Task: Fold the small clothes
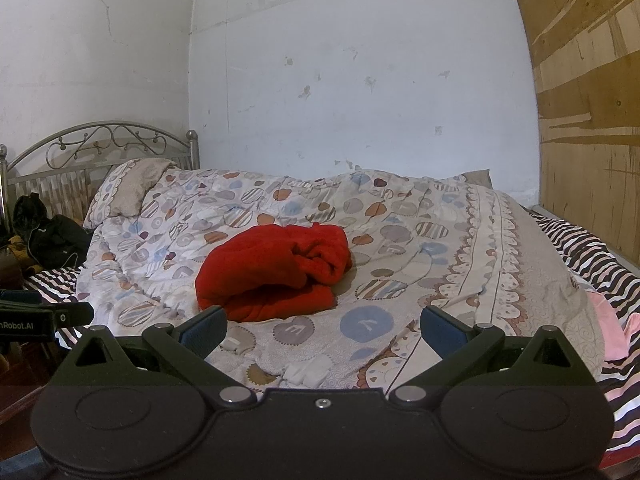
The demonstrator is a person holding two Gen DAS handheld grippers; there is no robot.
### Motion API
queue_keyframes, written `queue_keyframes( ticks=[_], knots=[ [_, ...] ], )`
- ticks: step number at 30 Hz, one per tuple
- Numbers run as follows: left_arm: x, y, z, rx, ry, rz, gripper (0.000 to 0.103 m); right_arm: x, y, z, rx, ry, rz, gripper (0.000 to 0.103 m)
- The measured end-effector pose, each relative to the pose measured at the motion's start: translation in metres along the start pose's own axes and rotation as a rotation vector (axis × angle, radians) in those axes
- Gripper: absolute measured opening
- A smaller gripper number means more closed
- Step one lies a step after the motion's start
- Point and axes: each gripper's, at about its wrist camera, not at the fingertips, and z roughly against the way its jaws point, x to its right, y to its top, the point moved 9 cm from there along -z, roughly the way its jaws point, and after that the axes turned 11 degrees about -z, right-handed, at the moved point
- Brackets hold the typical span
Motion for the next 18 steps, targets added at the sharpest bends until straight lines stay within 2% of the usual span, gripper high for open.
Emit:
queue_keyframes(
  ticks=[18],
  knots=[
    [0.0027, -0.0018, -0.0002, -0.017, 0.001, -0.001, 0.103, 0.0005, -0.0002, 0.0001, -0.002, 0.001, 0.0, 0.103]
  ],
)
